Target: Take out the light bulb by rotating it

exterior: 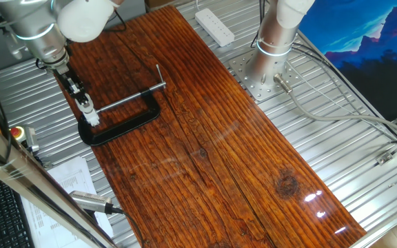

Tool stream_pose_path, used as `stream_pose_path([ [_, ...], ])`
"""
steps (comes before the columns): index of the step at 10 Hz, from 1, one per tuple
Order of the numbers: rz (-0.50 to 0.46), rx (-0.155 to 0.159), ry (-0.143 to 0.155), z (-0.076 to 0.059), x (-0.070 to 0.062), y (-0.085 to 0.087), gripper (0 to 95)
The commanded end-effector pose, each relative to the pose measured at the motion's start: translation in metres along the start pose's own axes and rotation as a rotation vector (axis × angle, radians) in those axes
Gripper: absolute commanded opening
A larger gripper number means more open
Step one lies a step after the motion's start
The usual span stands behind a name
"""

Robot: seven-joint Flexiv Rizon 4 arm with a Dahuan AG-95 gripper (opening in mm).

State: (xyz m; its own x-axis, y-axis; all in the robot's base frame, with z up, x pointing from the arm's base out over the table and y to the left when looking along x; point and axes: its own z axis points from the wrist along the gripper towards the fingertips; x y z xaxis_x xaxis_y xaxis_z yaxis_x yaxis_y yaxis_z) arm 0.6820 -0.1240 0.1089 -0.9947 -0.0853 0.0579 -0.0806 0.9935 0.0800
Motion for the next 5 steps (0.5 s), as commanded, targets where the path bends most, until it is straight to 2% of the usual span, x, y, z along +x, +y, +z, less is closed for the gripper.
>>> stream_pose_path([
  [1,0.0,-0.001,0.001,0.0005,-0.0005,-0.0003,38.0],
  [2,0.0,-0.002,0.004,0.0005,-0.0005,-0.0003,19.0],
  [3,-0.002,-0.003,0.005,0.0004,-0.0005,-0.0003,19.0],
  [4,-0.007,-0.002,0.006,0.0004,-0.0005,-0.0003,0.0],
  [5,-0.027,-0.002,0.008,0.0004,-0.0005,-0.0003,0.0],
])
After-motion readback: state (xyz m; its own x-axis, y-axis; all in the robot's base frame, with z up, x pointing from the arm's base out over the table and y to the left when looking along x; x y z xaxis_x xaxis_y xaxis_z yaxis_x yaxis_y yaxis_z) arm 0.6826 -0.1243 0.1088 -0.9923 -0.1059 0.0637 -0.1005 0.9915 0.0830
